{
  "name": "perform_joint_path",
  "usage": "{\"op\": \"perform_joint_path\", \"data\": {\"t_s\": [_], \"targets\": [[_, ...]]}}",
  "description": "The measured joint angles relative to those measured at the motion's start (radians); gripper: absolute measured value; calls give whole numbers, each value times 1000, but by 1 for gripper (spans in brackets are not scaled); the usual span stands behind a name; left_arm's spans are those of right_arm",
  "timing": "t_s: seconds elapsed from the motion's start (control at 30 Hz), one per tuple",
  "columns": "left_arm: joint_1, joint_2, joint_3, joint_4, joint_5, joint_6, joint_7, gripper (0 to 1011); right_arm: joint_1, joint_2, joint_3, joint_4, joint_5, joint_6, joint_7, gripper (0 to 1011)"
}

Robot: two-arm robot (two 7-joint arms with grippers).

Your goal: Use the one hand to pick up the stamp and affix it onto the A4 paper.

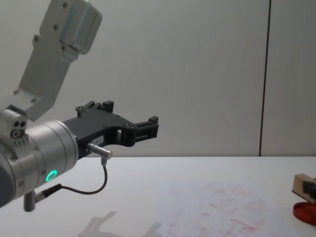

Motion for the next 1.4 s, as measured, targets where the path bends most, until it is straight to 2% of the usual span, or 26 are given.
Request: {"op": "perform_joint_path", "data": {"t_s": [0.6, 0.7, 1.17, 1.23, 1.37, 1.4], "targets": [[0, 0, 0, 0, 0, 0, 0, 993, 2, -4, 2, 58, 23, -36, 0, 218], [0, 0, 0, 0, 0, 0, 0, 993, 4, -6, 1, 63, 23, -40, 0, 252], [0, 0, 0, 0, 0, 0, 0, 993, 13, -15, -6, 80, 14, -49, -3, 722], [0, 0, 0, 0, 0, 0, 0, 993, 12, -15, -7, 75, 13, -55, -6, 791], [0, 0, 0, 0, 0, 0, 0, 993, 5, -13, -6, 56, 9, -69, -13, 867], [0, 0, 0, 0, 0, 0, 0, 993, 4, -13, -6, 50, 8, -72, -14, 916]]}}
